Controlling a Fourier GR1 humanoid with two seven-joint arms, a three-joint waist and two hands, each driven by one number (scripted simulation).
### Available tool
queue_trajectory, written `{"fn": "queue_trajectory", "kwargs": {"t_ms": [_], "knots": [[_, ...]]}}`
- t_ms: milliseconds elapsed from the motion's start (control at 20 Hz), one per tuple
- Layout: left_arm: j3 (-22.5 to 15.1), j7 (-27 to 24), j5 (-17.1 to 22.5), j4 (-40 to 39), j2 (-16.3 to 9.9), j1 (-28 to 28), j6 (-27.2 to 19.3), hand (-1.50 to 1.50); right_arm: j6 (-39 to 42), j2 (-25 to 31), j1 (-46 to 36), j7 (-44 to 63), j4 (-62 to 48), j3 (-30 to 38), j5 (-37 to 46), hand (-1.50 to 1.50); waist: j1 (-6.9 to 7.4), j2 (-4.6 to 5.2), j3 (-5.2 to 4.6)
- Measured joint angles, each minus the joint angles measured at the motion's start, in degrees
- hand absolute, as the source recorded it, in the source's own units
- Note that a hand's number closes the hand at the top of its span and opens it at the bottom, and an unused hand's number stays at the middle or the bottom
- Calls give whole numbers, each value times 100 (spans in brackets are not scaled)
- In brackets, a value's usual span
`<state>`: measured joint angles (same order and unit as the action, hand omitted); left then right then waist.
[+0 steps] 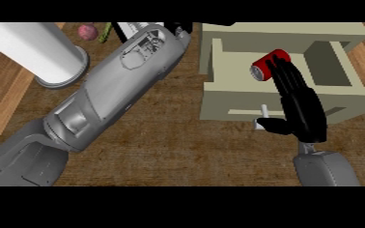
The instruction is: Pick up the can, place it into the drawer and close the drawer
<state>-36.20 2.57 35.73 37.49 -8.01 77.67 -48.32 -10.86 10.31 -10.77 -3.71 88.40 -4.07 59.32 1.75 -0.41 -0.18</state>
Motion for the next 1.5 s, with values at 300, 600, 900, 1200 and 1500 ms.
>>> {"fn": "queue_trajectory", "kwargs": {"t_ms": [300, 600, 900, 1200, 1500], "knots": [[-19, 493, -136, 753, -630, -260, 144, -150, -734, -51, -582, -274, -1106, 226, 301, -150, 59, -73, -83], [-29, 902, -204, 1426, -1124, -510, 260, -150, -1213, 17, -1348, -300, -2246, 486, 661, -150, 150, -74, -102], [-28, 1110, -276, 2064, -1542, -997, 351, -150, -1888, -3, -2065, -336, -3340, 775, 867, -150, 174, -49, -90], [16, 1261, -388, 2586, -1853, -1417, 347, -150, -2476, -21, -2915, -243, -4540, 1093, 1009, -150, 161, 1, -57], [9, 1326, -519, 3125, -2040, -1893, 318, -150, -2879, 45, -3763, -234, -5690, 1391, 1031, -150, 241, 83, -9]]}}
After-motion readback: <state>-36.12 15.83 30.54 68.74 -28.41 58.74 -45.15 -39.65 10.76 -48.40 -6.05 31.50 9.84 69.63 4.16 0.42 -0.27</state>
